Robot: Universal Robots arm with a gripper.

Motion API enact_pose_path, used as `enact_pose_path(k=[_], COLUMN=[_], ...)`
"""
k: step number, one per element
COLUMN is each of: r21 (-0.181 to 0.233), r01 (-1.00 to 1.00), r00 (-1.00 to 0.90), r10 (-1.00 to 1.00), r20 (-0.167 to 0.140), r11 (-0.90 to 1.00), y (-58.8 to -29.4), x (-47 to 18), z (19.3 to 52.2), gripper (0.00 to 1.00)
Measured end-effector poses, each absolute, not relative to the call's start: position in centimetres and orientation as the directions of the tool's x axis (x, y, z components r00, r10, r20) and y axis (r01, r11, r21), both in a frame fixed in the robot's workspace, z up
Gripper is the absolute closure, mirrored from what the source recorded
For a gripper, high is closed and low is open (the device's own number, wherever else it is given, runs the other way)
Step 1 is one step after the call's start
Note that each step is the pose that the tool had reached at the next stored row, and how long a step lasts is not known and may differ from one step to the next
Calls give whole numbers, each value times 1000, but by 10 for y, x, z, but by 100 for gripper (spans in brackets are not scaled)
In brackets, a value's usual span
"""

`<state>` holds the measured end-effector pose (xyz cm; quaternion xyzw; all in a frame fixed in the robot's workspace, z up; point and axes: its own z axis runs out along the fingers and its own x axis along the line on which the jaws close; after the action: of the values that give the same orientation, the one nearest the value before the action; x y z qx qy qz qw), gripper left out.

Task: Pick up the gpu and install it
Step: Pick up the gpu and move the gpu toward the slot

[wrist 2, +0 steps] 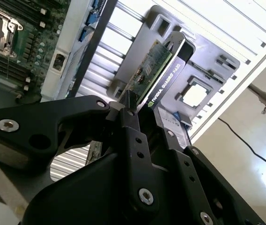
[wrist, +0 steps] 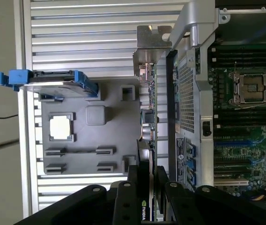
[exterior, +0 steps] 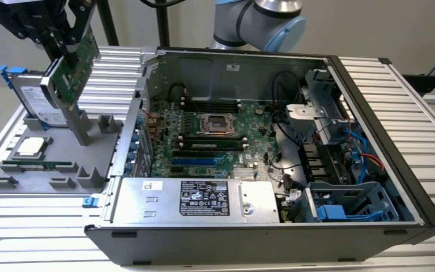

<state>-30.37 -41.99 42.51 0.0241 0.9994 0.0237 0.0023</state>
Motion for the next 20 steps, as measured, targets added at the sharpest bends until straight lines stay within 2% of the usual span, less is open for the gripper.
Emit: enact_pose_path(k=[20], r21=[48], r01=[48], r00=[-999], r10=[48], r20=[-3], r11=[998], y=[-420], x=[-279], z=[425], gripper=[100])
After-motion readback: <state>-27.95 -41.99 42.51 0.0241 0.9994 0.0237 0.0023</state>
